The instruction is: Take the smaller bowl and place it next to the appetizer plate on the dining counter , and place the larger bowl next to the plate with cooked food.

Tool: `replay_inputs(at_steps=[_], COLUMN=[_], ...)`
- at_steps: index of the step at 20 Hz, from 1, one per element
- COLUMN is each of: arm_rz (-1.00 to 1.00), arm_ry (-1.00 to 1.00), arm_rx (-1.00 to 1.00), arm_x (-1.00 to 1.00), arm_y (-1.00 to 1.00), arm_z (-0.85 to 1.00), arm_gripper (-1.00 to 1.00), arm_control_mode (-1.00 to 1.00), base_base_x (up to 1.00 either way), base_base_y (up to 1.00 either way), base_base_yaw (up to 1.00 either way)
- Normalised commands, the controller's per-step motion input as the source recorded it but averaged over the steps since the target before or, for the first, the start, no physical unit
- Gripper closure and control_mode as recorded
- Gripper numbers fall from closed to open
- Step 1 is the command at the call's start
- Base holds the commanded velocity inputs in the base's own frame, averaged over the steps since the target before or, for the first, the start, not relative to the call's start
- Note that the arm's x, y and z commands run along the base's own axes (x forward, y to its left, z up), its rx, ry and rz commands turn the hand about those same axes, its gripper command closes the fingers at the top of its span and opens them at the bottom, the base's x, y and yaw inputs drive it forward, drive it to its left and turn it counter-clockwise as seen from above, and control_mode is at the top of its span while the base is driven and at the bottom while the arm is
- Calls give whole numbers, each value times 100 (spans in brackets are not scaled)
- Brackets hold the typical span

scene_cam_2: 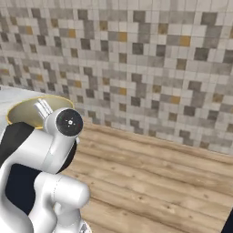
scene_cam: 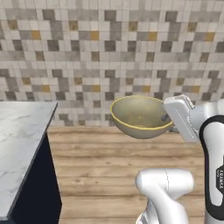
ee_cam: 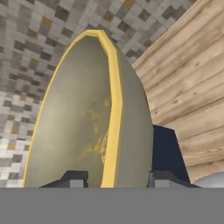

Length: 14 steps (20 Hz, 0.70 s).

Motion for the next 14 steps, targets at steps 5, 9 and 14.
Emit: replay_inputs(at_steps=[5,9,14], arm_rz=[0,0,0], arm_ry=[0,0,0], arm_rx=[0,0,0], arm_x=[0,0,0], arm_y=[0,0,0], arm_z=[0,0,0], arm_gripper=[100,100,100], arm_control_mode=[100,100,100], base_base_x=[100,100,100], base_base_y=[-33,-36,-37], base_base_yaw=[41,47,53])
